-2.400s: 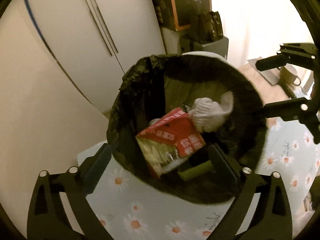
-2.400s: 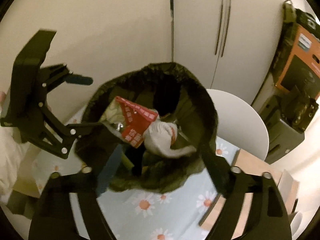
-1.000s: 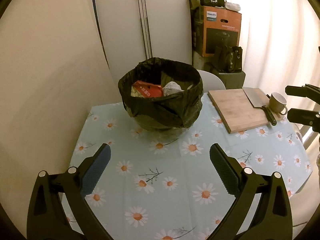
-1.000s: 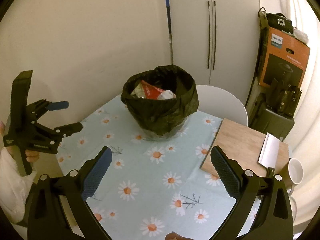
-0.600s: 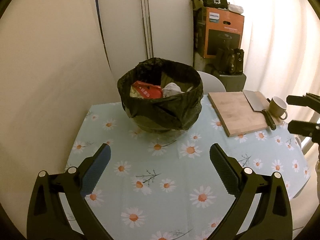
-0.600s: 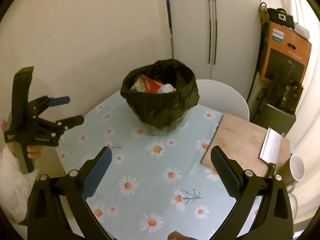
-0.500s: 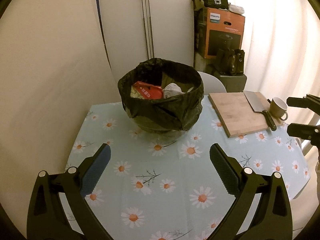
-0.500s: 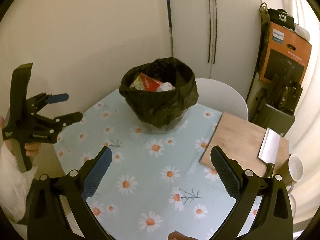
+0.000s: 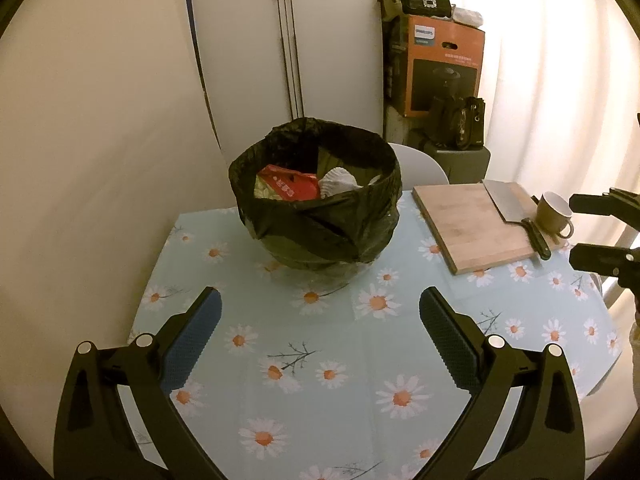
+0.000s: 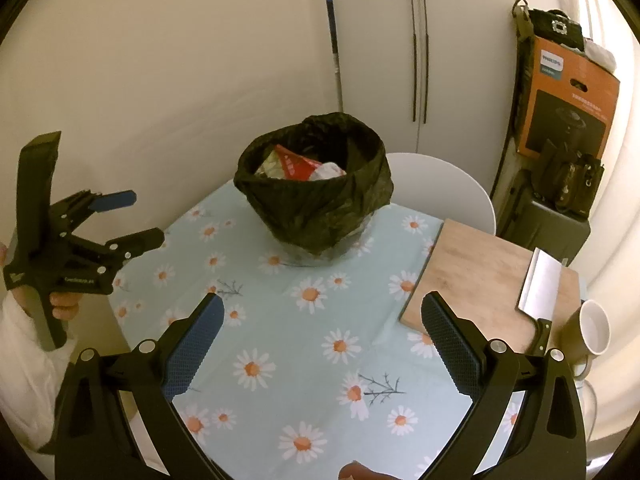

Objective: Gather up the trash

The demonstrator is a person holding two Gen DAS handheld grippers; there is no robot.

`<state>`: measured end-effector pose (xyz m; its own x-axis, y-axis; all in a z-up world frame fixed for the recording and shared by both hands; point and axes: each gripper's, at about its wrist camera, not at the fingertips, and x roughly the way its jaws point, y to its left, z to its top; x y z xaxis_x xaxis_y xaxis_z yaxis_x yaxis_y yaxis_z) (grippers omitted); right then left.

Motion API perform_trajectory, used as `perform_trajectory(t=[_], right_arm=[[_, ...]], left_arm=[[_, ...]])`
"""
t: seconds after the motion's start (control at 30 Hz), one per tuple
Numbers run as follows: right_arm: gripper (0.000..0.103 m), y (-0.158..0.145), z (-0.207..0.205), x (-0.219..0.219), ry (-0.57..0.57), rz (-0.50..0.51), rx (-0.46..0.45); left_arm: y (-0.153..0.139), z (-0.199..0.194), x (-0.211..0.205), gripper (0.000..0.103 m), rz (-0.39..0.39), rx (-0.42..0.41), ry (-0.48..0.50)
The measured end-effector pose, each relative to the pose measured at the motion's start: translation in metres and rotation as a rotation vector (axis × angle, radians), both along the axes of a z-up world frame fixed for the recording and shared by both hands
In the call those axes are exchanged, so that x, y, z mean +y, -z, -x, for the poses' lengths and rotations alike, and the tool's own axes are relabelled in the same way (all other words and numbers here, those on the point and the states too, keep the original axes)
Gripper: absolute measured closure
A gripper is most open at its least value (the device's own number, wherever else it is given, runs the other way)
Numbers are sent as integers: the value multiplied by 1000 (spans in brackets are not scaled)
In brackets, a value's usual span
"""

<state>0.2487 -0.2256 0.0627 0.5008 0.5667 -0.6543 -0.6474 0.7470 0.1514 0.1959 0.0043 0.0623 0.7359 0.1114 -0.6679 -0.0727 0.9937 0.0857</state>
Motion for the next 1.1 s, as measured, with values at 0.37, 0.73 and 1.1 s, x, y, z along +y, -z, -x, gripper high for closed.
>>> perform_trajectory(t=[0.37, 0.73, 1.1], right_arm=[[8, 2, -1, -4, 5, 7, 13], [8, 3, 3, 0, 3, 13, 12], [8, -1, 11, 3, 6, 11, -10]], left_arm=[[8, -4, -9, 6, -26, 26, 15], [10, -2, -7, 6, -11, 34, 22], [3, 5, -2, 6, -4, 22, 26]])
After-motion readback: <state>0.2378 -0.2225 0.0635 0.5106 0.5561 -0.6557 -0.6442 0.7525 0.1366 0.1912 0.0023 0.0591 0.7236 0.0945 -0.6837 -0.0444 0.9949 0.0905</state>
